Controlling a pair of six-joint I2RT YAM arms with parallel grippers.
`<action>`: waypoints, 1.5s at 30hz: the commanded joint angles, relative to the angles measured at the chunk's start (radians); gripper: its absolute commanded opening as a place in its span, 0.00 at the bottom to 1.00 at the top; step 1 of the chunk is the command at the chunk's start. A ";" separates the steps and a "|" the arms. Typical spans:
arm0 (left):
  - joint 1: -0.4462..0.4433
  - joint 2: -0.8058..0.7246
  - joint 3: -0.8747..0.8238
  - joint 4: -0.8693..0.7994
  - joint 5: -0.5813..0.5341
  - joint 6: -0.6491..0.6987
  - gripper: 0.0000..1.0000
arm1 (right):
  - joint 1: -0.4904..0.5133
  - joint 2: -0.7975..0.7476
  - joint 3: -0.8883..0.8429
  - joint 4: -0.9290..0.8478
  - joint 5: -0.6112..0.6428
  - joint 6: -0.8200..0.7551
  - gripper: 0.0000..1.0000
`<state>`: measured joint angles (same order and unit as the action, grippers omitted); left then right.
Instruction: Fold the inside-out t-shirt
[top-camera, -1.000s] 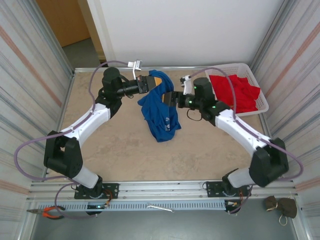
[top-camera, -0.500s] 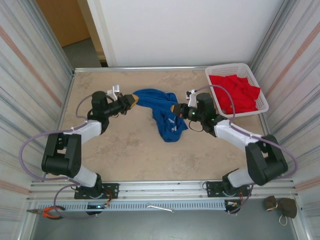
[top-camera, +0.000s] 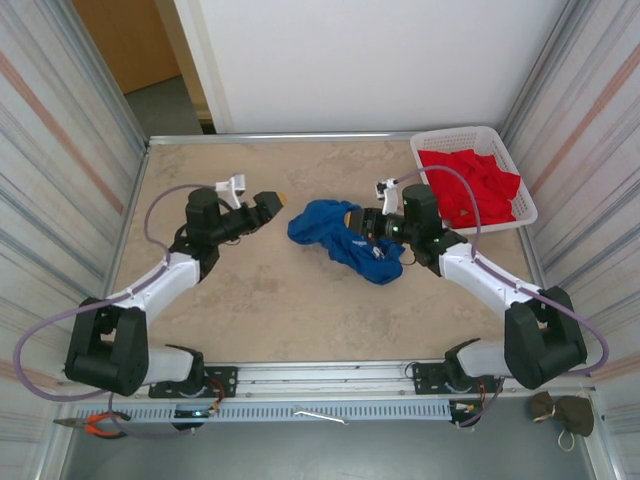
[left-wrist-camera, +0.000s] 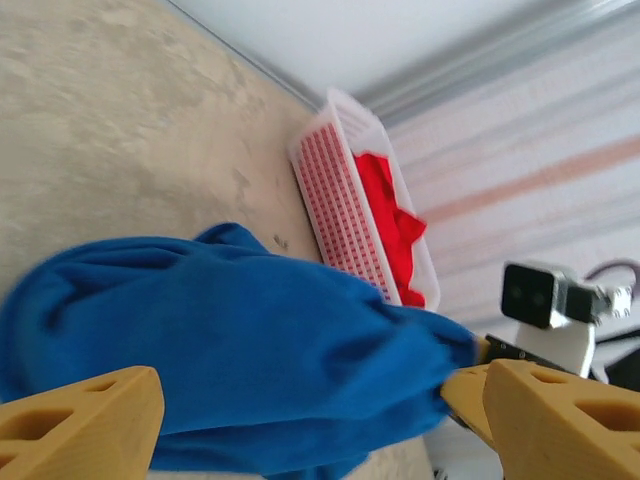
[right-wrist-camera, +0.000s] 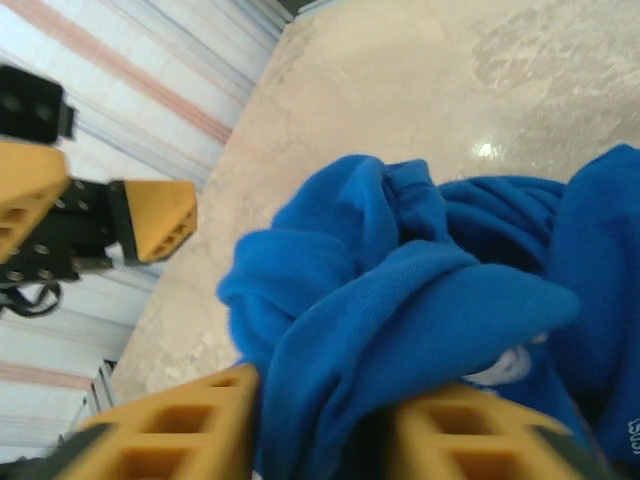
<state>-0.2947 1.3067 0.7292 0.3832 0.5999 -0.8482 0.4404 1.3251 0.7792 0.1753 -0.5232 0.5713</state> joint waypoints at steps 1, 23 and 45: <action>-0.054 0.007 0.076 -0.214 -0.060 0.165 0.85 | 0.033 -0.028 -0.071 -0.034 0.005 -0.038 0.49; -0.241 -0.063 0.012 -0.590 -0.580 0.107 0.85 | 0.338 0.027 0.127 -0.448 0.471 0.024 0.65; -0.337 0.275 0.118 -0.456 -0.435 0.153 0.73 | 0.385 0.229 0.225 -0.499 0.621 0.092 0.00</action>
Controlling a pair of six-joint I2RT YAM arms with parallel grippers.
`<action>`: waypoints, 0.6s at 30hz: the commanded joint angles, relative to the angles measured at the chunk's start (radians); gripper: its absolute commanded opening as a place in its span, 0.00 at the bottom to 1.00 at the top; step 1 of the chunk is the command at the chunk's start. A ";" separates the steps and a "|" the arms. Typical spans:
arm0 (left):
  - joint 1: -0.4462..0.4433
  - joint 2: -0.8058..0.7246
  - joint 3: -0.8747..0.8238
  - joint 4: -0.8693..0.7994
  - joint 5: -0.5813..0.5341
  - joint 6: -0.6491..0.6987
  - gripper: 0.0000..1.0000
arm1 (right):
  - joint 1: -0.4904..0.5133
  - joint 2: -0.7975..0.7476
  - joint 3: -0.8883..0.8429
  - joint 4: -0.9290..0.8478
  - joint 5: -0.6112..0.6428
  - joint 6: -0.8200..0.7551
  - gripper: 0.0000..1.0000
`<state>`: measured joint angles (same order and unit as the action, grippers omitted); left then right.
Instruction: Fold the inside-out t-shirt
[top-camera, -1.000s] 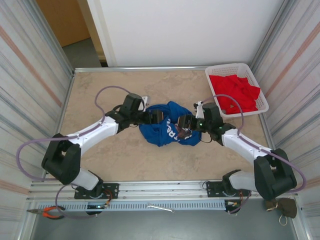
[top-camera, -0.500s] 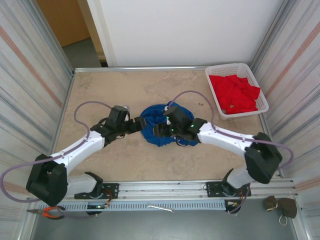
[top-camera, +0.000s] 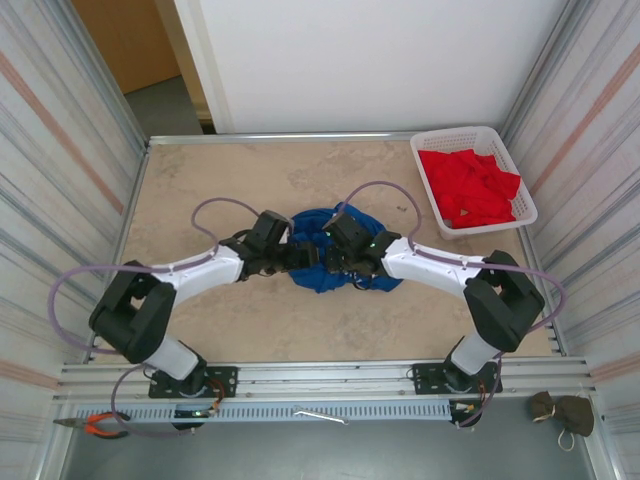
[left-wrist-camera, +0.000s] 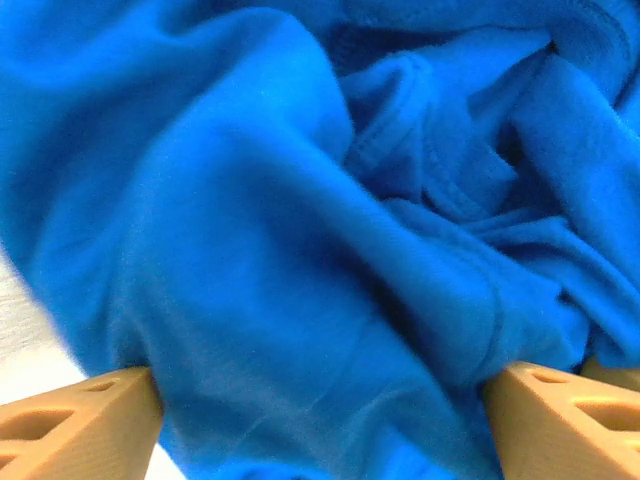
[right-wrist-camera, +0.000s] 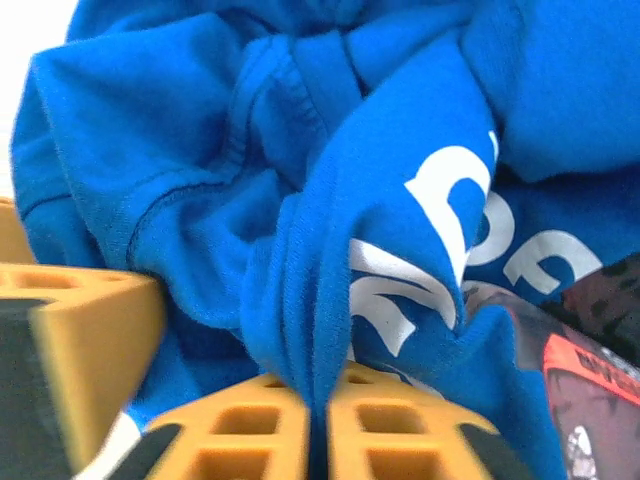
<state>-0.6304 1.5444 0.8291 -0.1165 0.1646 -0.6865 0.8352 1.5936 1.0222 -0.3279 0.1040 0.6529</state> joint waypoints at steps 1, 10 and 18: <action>-0.002 0.054 0.023 0.058 -0.005 -0.014 0.57 | -0.018 -0.057 -0.029 0.015 -0.022 0.013 0.00; 0.113 -0.032 0.171 0.096 0.137 -0.029 0.00 | -0.246 -0.402 -0.202 0.122 -0.173 0.054 0.00; 0.252 -0.191 0.089 0.493 0.416 -0.223 0.00 | -0.311 -0.444 -0.461 0.300 -0.092 0.126 0.00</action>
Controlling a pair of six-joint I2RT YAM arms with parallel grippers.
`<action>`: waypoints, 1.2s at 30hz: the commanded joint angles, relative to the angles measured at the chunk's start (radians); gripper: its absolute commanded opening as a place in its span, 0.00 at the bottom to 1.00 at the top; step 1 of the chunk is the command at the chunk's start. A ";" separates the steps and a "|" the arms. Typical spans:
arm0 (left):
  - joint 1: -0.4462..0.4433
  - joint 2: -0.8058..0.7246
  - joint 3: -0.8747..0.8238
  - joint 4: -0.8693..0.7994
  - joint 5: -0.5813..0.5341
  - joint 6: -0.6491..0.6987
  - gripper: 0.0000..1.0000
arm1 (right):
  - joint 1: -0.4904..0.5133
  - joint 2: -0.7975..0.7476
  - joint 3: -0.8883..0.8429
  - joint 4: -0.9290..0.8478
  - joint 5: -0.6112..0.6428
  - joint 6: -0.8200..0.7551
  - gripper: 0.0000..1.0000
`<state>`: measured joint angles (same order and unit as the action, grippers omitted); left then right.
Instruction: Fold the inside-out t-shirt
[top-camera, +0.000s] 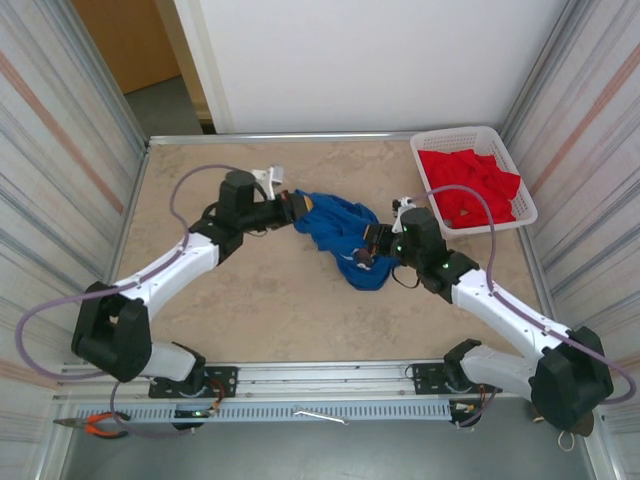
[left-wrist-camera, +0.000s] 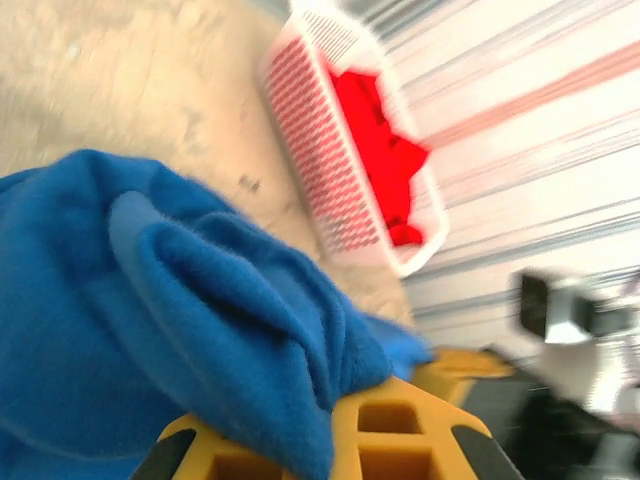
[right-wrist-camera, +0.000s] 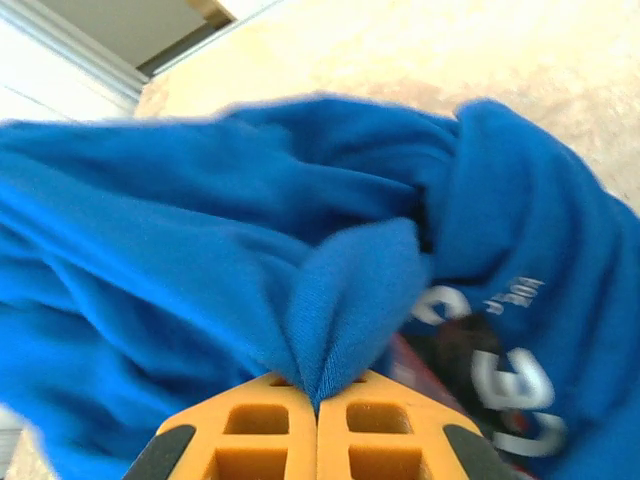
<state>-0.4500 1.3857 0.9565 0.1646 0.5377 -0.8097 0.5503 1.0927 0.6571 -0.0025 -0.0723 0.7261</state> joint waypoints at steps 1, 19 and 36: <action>0.081 -0.036 -0.053 0.265 0.065 -0.114 0.00 | -0.024 0.091 -0.104 -0.009 0.084 0.049 0.00; 0.105 -0.006 -0.116 0.413 0.214 -0.077 0.00 | 0.081 0.095 0.213 -0.147 -0.097 -0.196 0.72; 0.104 -0.034 -0.125 0.413 0.211 -0.095 0.00 | 0.090 0.466 0.464 -0.059 -0.139 -0.204 0.12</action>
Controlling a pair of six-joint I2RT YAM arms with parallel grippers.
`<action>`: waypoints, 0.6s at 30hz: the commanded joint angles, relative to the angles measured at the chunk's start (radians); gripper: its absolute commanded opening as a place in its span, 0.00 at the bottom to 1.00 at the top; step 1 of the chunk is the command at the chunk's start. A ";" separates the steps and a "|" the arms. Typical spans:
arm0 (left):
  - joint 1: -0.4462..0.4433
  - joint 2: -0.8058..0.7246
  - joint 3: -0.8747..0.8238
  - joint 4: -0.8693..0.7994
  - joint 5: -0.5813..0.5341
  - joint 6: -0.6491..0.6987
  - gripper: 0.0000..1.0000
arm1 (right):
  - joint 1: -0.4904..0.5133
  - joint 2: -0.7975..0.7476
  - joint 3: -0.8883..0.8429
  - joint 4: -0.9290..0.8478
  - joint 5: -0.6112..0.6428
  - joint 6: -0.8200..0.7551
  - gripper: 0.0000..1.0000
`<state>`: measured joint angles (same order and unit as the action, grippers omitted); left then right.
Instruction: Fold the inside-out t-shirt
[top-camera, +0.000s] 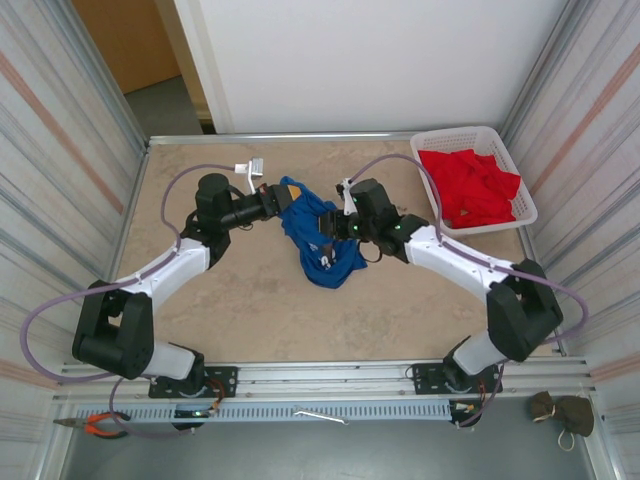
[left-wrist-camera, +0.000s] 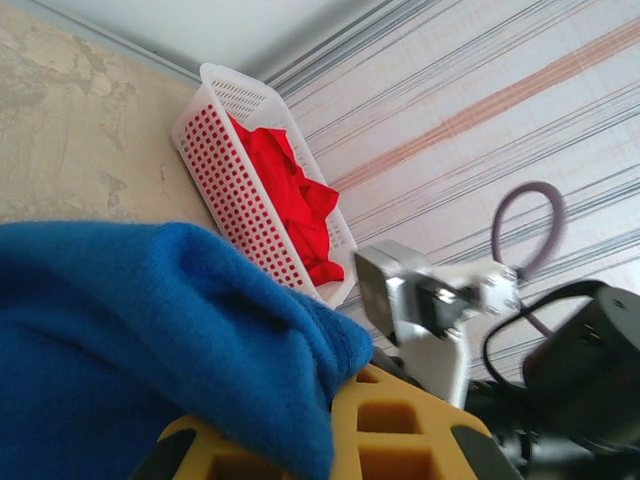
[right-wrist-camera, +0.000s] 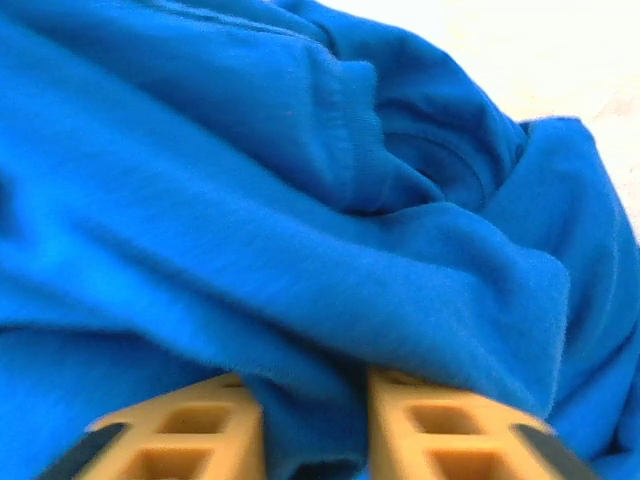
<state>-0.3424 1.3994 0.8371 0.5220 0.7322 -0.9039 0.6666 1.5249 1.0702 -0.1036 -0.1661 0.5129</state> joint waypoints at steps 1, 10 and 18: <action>-0.001 -0.046 -0.008 0.052 0.011 -0.001 0.00 | -0.036 0.041 0.061 0.049 -0.075 0.009 0.02; 0.148 0.075 -0.058 -0.031 -0.096 0.028 0.38 | -0.130 -0.202 -0.046 0.172 -0.375 0.096 0.00; 0.135 0.009 -0.043 -0.149 -0.111 0.093 0.74 | -0.195 -0.209 -0.088 0.335 -0.578 0.167 0.00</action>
<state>-0.1722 1.5047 0.7906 0.4236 0.6445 -0.8730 0.4927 1.3079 1.0157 0.1322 -0.6308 0.6300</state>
